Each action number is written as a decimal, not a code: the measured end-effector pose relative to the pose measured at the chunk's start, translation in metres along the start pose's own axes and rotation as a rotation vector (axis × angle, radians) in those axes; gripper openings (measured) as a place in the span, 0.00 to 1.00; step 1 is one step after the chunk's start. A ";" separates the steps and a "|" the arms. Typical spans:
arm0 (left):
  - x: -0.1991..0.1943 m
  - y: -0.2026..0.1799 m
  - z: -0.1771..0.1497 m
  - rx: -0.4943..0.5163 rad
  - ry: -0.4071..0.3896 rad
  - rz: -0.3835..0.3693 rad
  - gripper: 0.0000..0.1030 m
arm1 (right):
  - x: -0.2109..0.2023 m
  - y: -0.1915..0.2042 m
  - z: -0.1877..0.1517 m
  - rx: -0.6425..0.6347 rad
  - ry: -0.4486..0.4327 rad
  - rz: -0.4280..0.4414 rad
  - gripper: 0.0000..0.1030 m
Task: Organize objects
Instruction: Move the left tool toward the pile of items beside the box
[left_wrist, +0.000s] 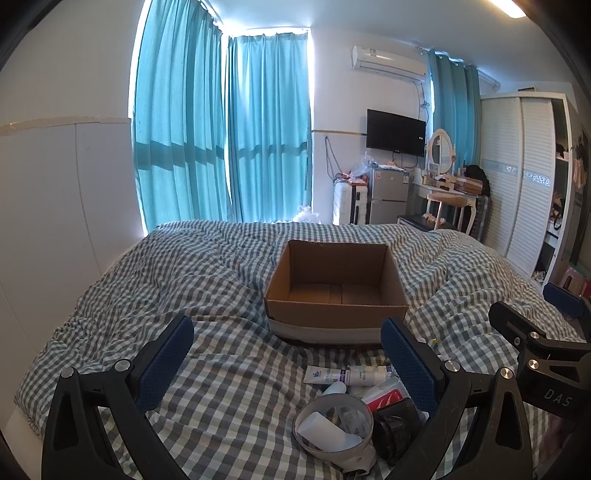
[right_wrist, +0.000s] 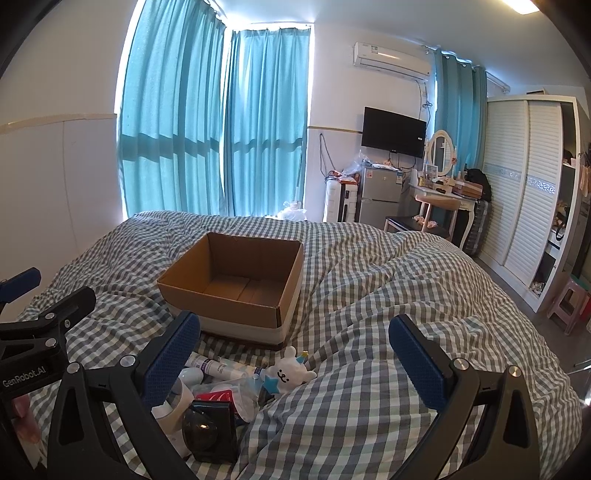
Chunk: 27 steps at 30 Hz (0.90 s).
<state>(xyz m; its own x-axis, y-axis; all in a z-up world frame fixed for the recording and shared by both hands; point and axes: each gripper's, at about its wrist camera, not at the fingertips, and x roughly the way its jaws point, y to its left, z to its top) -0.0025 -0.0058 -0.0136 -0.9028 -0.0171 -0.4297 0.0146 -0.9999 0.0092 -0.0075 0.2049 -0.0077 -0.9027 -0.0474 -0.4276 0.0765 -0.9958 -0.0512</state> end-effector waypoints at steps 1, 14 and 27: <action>0.000 0.000 0.000 0.000 0.000 0.000 1.00 | 0.000 0.000 0.000 0.001 0.001 0.001 1.00; -0.001 0.001 -0.002 -0.002 0.005 0.002 1.00 | -0.001 -0.001 -0.002 -0.003 0.009 0.009 1.00; -0.005 0.001 0.000 0.001 -0.007 0.000 1.00 | -0.004 -0.001 -0.001 -0.010 0.005 0.011 1.00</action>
<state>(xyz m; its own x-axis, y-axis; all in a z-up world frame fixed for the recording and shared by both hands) 0.0014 -0.0069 -0.0112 -0.9056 -0.0167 -0.4237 0.0140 -0.9999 0.0095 -0.0036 0.2063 -0.0063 -0.8996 -0.0582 -0.4327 0.0908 -0.9943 -0.0551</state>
